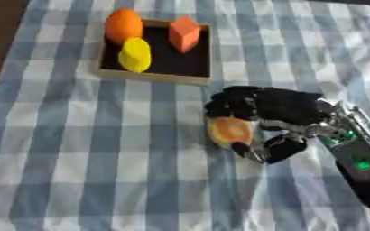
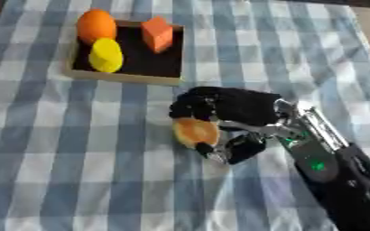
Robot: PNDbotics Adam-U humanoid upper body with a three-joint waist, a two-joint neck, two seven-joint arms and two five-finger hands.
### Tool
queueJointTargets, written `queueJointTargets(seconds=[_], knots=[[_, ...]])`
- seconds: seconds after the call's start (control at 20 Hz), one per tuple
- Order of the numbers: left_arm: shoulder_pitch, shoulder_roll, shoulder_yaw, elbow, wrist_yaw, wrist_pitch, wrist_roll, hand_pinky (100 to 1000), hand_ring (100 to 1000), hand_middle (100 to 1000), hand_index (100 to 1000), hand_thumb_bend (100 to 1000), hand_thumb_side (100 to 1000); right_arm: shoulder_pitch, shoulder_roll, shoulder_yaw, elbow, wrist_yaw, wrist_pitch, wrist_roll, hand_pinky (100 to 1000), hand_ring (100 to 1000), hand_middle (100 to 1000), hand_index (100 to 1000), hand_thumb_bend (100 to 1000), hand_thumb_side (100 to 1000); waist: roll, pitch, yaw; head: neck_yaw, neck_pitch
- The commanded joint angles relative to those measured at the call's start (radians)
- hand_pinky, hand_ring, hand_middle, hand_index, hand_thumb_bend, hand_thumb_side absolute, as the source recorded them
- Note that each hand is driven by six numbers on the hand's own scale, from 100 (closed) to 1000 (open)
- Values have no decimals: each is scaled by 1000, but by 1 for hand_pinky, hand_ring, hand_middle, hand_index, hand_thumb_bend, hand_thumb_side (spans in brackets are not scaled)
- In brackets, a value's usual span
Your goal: Pick up objects on the table and place them in the box.
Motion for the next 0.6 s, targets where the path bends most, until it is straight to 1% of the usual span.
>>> queueJointTargets(seconds=[0.05, 0.3, 0.55, 0.6], knots=[[-12, 7, 8, -19, 0, 0, -4, 670, 804, 747, 834, 100, 658, -6, -10, -4, 8, 30, -143, 133, 1000, 1000, 973, 1000, 100, 433, 18, -2, 0, -1, -14], [-12, 6, 8, -19, 0, 0, -4, 670, 805, 748, 834, 100, 658, -6, -3, -1, 40, 76, -154, 120, 1000, 1000, 991, 1000, 100, 497, 19, -1, 1, -3, -18], [-13, 5, 8, -19, 0, 0, -2, 670, 805, 748, 834, 100, 659, -8, 0, 2, 71, 130, -162, 101, 1000, 1000, 1000, 1000, 100, 536, 20, 0, 2, -4, -20], [-13, 5, 8, -19, 0, 0, -3, 670, 806, 748, 834, 100, 659, -8, 1, 2, 79, 143, -162, 95, 1000, 1000, 1000, 1000, 100, 564, 19, 0, 3, -5, -20]])
